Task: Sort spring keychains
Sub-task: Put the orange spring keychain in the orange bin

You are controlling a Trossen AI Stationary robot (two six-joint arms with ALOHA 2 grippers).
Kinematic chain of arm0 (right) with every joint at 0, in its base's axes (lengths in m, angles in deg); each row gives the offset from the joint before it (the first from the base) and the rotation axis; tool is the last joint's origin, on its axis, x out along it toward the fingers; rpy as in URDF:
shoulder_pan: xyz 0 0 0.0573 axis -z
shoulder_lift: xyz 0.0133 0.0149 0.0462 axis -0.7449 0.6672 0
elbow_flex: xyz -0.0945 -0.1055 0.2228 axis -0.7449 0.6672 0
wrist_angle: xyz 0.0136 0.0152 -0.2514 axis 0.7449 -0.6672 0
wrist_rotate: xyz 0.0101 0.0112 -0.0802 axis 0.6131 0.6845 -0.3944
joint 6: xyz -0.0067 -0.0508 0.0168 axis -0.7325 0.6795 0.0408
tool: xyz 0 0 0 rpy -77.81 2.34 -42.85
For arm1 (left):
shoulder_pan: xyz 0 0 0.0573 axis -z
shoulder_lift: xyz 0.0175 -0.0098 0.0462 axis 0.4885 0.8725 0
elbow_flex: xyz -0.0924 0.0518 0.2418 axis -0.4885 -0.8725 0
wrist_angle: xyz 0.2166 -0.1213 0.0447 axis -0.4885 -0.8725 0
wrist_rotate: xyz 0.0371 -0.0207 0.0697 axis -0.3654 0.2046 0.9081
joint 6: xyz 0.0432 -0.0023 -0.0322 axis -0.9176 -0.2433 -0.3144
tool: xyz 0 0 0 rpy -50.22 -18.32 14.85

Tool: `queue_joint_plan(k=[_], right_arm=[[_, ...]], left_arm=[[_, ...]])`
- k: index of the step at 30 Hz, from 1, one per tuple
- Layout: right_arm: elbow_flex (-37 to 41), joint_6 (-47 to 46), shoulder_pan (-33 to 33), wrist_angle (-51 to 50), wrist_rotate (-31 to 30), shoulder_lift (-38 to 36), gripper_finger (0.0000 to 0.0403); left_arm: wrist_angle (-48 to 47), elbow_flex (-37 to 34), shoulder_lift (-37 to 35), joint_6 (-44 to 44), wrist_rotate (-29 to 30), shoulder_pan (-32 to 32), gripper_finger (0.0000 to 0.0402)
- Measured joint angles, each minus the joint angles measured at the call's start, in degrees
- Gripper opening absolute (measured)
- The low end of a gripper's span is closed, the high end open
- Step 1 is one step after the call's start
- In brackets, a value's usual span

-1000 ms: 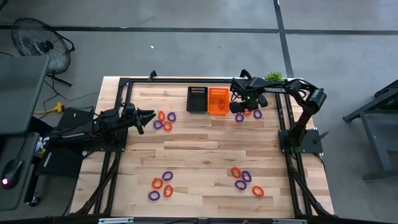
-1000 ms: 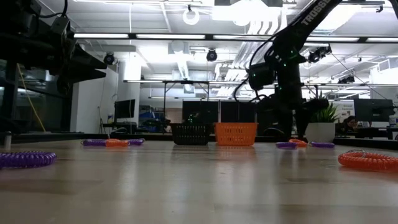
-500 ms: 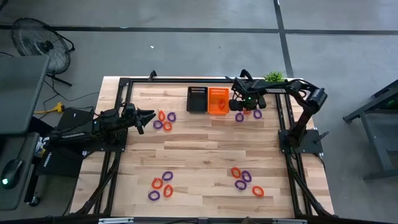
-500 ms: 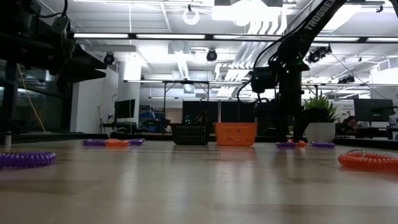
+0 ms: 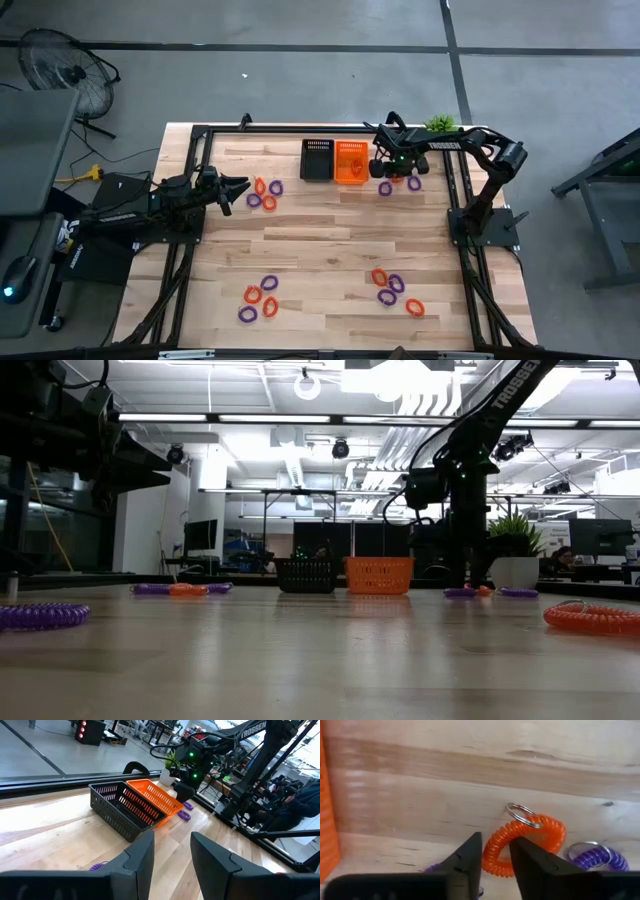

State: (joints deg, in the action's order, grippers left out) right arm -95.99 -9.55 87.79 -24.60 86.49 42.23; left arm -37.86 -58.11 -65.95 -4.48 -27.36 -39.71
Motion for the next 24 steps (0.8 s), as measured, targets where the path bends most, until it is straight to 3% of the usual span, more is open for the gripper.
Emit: queue_joint_plan(k=[8,24], right_arm=[[0.0,2.0,0.0,0.1,-0.3,0.0,0.0012],[-3.3,6.7,0.0,-3.1,4.7,-3.2,0.0011]], left_arm=[[0.0,0.0,0.0,0.0,0.0,0.0,0.0126],[0.0,0.0,0.0,0.0,0.0,0.0,0.0126]])
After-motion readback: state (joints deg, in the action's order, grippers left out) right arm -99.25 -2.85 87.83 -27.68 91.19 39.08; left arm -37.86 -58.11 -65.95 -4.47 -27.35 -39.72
